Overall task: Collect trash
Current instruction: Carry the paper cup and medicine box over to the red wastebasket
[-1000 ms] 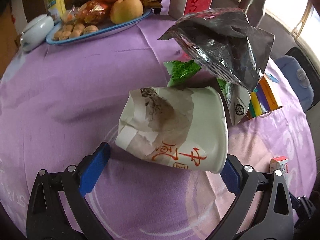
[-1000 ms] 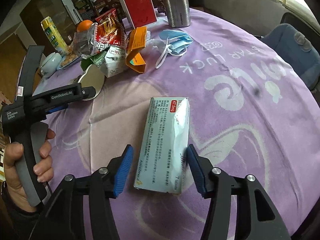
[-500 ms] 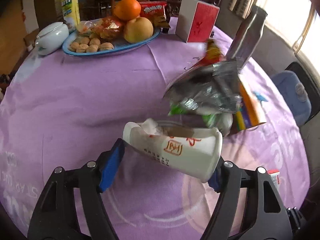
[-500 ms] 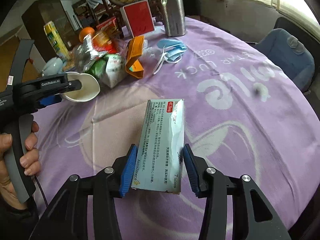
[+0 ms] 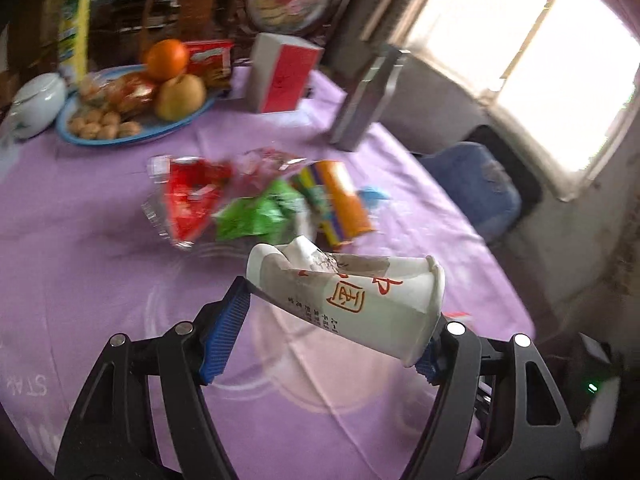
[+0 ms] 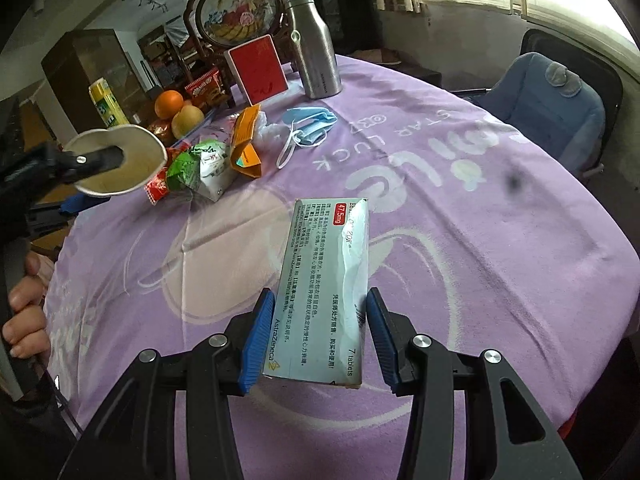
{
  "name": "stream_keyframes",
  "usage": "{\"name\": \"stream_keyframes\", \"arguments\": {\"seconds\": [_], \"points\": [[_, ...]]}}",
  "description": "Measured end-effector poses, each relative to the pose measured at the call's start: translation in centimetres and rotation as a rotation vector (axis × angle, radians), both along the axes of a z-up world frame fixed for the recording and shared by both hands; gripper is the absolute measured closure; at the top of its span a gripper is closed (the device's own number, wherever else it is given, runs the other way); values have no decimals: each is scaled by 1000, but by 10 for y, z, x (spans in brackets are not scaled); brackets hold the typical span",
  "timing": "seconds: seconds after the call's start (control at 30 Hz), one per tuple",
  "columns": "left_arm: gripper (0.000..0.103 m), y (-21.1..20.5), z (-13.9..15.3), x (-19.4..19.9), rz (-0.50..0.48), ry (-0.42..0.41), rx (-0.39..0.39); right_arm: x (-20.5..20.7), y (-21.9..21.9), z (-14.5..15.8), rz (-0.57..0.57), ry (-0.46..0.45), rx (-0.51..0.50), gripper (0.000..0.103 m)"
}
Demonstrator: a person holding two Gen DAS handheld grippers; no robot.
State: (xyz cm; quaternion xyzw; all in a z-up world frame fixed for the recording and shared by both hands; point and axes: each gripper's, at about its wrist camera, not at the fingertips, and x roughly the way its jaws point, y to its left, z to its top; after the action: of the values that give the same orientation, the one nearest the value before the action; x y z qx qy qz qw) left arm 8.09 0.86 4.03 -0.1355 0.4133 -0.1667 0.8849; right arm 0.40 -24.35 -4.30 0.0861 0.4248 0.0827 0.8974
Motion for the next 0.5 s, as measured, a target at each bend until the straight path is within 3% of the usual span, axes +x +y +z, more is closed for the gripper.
{"name": "stream_keyframes", "arguments": {"seconds": [0.23, 0.5], "points": [[33, -22, -10, 2, -62, 38, -3, -2, -2, 0, -13, -16, -2, 56], [33, -61, -21, -6, -102, 25, 128, -35, -28, 18, -45, -94, -7, 56]]}}
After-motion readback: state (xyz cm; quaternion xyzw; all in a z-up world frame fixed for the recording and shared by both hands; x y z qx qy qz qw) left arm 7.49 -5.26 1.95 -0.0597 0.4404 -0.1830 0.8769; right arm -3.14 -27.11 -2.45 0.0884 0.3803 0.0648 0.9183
